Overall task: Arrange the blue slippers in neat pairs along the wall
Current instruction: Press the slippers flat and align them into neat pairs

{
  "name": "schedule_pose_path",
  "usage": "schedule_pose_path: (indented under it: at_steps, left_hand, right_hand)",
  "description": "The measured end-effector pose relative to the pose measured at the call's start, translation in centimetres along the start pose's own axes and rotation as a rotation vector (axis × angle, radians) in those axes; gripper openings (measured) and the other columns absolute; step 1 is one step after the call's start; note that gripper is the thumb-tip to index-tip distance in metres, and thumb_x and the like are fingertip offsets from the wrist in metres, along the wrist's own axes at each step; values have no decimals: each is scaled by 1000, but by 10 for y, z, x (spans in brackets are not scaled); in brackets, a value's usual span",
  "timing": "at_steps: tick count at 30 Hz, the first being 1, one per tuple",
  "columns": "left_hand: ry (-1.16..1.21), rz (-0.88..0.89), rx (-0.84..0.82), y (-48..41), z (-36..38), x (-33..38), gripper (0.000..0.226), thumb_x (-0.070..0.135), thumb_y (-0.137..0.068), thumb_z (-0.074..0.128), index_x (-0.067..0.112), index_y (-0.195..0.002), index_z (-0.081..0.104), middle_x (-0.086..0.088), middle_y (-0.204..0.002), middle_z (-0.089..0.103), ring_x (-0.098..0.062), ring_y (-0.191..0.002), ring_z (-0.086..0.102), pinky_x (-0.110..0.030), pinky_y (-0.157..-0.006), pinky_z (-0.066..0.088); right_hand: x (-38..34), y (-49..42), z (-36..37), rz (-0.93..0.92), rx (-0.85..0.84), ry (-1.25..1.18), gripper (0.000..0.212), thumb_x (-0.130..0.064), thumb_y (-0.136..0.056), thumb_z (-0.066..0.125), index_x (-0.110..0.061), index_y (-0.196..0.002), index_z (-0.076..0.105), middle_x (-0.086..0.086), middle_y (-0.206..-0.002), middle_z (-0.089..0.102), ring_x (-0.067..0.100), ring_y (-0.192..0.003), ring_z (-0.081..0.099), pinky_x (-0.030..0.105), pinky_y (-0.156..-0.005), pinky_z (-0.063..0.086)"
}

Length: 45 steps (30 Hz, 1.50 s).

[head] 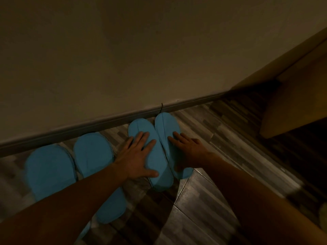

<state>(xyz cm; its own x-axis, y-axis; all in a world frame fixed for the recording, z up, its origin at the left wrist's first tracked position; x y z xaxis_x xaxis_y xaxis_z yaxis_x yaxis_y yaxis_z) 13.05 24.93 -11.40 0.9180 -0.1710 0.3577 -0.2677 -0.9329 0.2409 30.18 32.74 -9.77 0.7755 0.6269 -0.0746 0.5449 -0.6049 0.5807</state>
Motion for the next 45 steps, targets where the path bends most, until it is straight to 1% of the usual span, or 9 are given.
schedule_pose_path:
  at_steps: [3,6,11,15,18,21,29,34,45]
  left_hand:
    - [-14,23,23,10,-15,-8,125,101,-61,33,36,-157,-14,-2,-165,-27,-19,-149,-30,-45,-119,-18]
    - [-53,51,61,33,-42,-26,122,99,-64,32,35,-158,-12,-3,-167,-23,-21,-149,-28,-50,-124,-9]
    - [-88,37,110,115,-70,-75,118,98,-69,33,34,-159,-8,-1,-168,-15,-20,-153,-18,-45,-124,-5]
    - [-58,-125,133,191,-69,-120,121,99,-67,34,30,-159,-5,-2,-169,-10,-21,-155,-13,-49,-126,5]
    - [-3,-262,87,234,-48,-144,127,101,-65,33,27,-160,-7,-2,-168,-15,-19,-154,-18,-46,-126,-2]
    - [30,-321,73,258,-23,-147,131,103,-62,32,26,-159,-10,-1,-168,-20,-17,-152,-23,-41,-123,-11]
    - [64,-348,53,266,10,-138,135,105,-59,31,30,-151,-32,-2,-162,-35,-18,-149,-32,-44,-122,-12]
    - [60,-332,34,260,9,-144,136,106,-58,31,27,-155,-23,-3,-163,-33,-19,-149,-31,-47,-124,-11]
    - [58,-301,15,257,6,-149,138,106,-57,34,27,-155,-23,-2,-162,-34,-17,-149,-32,-46,-122,-13]
  right_hand:
    - [-13,4,-10,-23,42,16,129,-78,-63,70,-50,-149,-22,-10,-166,-19,26,-153,-6,58,-118,11]
    - [-45,6,-25,-78,93,30,128,-78,-64,69,-48,-151,-19,-10,-166,-20,23,-153,-7,56,-119,12]
    - [-157,-2,-41,-285,149,45,125,-79,-66,66,-36,-157,-8,-3,-168,-11,24,-154,-2,53,-118,14]
    - [-245,-6,-23,-433,118,46,127,-79,-66,67,-33,-157,-8,-1,-169,-9,23,-154,-1,49,-119,11]
    - [-280,-6,-5,-484,93,81,128,-77,-66,68,-31,-158,-8,-2,-168,-10,21,-154,-4,47,-120,8]
    - [-295,-7,6,-483,72,133,133,-78,-64,69,-29,-158,-11,0,-168,-14,21,-154,-9,49,-122,6]
    - [-296,-13,15,-401,31,186,143,-89,-55,62,-25,-156,-17,1,-166,-21,22,-152,-17,58,-122,10]
    - [-297,-14,18,-386,45,188,142,-92,-54,57,-26,-155,-18,1,-166,-22,23,-152,-17,58,-122,6]
    - [-299,-13,21,-362,77,152,141,-95,-54,50,-26,-155,-19,4,-166,-21,25,-152,-16,57,-121,2]
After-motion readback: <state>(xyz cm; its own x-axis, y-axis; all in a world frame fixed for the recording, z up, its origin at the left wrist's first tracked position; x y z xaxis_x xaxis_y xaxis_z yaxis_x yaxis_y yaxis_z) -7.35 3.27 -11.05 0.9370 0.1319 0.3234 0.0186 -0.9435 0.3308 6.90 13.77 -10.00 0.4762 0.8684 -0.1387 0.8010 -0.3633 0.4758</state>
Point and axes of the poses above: each hand's wrist, its own y-axis away from the middle knuckle, its own z-axis out of the palm, x = y × z, the point moved 10 cm from there along -y, towards the middle knuckle
